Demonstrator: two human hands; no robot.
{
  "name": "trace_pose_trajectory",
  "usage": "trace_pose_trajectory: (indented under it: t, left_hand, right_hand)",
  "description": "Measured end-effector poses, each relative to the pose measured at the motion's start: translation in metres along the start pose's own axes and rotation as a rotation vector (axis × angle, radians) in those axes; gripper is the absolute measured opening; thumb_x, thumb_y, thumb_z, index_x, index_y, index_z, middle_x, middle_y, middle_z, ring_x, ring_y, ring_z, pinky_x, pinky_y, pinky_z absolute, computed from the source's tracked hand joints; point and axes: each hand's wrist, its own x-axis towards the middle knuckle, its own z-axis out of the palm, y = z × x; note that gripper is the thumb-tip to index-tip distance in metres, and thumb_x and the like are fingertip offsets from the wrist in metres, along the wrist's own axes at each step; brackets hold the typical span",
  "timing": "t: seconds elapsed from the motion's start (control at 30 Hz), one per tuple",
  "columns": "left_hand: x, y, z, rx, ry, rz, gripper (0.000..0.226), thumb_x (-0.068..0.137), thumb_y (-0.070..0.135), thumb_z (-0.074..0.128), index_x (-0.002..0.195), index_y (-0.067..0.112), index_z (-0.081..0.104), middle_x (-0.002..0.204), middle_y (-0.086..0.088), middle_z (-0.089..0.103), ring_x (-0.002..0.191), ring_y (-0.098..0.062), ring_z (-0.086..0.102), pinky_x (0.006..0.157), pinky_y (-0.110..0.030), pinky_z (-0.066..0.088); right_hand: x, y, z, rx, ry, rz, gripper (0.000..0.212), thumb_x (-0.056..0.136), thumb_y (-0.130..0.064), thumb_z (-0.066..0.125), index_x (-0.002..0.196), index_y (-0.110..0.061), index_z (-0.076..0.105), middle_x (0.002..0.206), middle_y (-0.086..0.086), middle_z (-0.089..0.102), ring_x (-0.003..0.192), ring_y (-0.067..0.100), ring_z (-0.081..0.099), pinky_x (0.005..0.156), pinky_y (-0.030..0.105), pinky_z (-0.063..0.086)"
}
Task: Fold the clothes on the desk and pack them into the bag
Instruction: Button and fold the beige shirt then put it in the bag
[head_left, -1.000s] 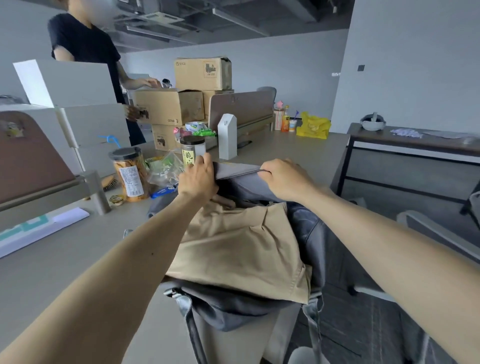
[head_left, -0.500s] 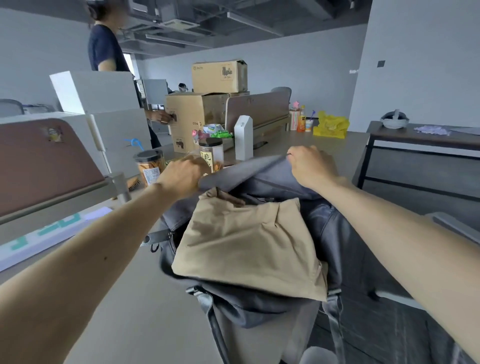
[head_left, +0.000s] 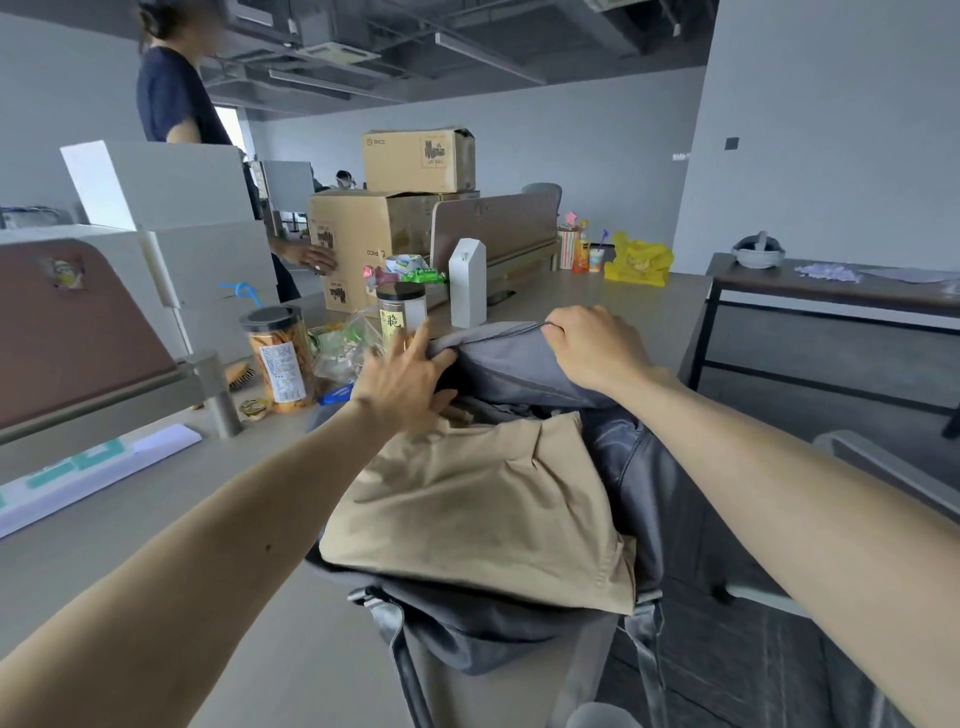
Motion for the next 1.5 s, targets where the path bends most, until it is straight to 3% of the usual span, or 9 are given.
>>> trace_pose_trajectory:
  t: [0.23,0.47,0.6,0.7,0.8,0.9,1.03,1.23,1.5]
  left_hand:
    - [0.016,-0.011,-0.021,0.037,0.010,-0.001,0.043,0.096,0.016,0.056,0.134,0.018,0.037,0.123,-0.010,0.046,0.091,-0.040,0.067,0.059,-0.043,0.044]
    - [0.013,-0.041,-0.030,0.063,-0.047,0.089,0.055,0.098,0.018,0.049,0.148,0.039,0.039,0.151,0.001,0.031,0.110,-0.038,0.062,0.087,-0.045,0.050]
    - [0.009,-0.050,-0.030,-0.063,-0.044,0.104,0.064,0.094,0.024,0.057,0.152,0.039,0.033,0.145,0.000,0.040,0.112,-0.041,0.060,0.089,-0.050,0.052]
    - [0.007,-0.040,-0.036,-0.098,-0.063,0.157,0.065,0.093,0.025,0.060,0.151,0.037,0.033,0.145,-0.002,0.042,0.113,-0.040,0.060,0.090,-0.048,0.053]
    - [0.004,-0.039,-0.041,-0.110,-0.045,0.191,0.067,0.091,0.024,0.061,0.150,0.038,0.034,0.145,-0.002,0.043,0.111,-0.040,0.062,0.089,-0.048,0.054]
    - [0.003,-0.039,-0.045,-0.087,-0.058,0.183,0.071,0.091,0.022,0.062,0.153,0.035,0.031,0.149,-0.004,0.040,0.116,-0.039,0.059,0.092,-0.047,0.051]
    - [0.000,-0.038,-0.049,-0.101,-0.046,0.173,0.074,0.090,0.016,0.061,0.155,0.030,0.029,0.151,-0.005,0.040,0.119,-0.040,0.057,0.091,-0.049,0.051]
    - [0.009,-0.047,-0.053,-0.151,-0.004,0.199,0.074,0.090,0.023,0.062,0.155,0.033,0.027,0.151,-0.003,0.044,0.123,-0.036,0.057,0.094,-0.047,0.052]
    - [0.028,-0.069,-0.080,-0.197,0.000,0.264,0.065,0.091,0.016,0.063,0.149,0.035,0.041,0.146,0.002,0.054,0.129,-0.027,0.054,0.102,-0.038,0.046]
  right_hand:
    - [0.000,-0.001,0.004,-0.094,0.007,-0.015,0.033,0.104,-0.029,0.037,0.083,-0.012,0.056,0.082,0.009,0.059,0.071,0.035,0.053,0.060,0.036,0.040]
    - [-0.023,-0.022,-0.001,-0.260,0.072,-0.137,0.035,0.088,-0.003,0.048,0.120,-0.014,0.055,0.118,0.010,0.049,0.104,0.034,0.051,0.079,0.041,0.042]
    - [-0.065,-0.073,0.008,0.021,-0.031,-0.360,0.018,0.089,-0.031,0.056,0.104,-0.022,0.061,0.106,0.003,0.056,0.101,0.030,0.057,0.075,0.037,0.045]
    - [-0.071,-0.085,0.045,-0.019,-0.557,-0.151,0.075,0.072,-0.075,0.061,0.131,-0.030,0.049,0.136,0.003,0.047,0.128,0.032,0.045,0.096,0.050,0.043]
    - [-0.059,-0.082,0.068,-0.019,-0.717,-0.044,0.121,0.058,-0.088,0.062,0.154,-0.036,0.011,0.162,-0.001,0.020,0.148,0.032,0.019,0.114,0.061,0.021]
    - [-0.050,-0.078,0.081,0.059,-0.785,0.012,0.132,0.055,-0.085,0.069,0.155,-0.021,0.012,0.161,-0.001,0.025,0.146,0.028,0.027,0.114,0.049,0.029]
    - [-0.059,-0.073,0.101,0.138,-0.628,0.045,0.068,0.065,-0.062,0.080,0.101,-0.012,0.052,0.117,0.006,0.059,0.106,0.025,0.056,0.082,0.034,0.048]
    - [-0.034,-0.081,0.074,0.139,-0.375,-0.086,0.052,0.063,-0.054,0.084,0.074,-0.016,0.050,0.086,0.000,0.056,0.083,0.026,0.061,0.065,0.033,0.047]
    - [0.015,-0.081,0.059,0.017,-0.295,-0.166,0.052,0.068,-0.053,0.082,0.095,-0.016,0.056,0.110,0.010,0.064,0.104,0.032,0.061,0.072,0.035,0.045]
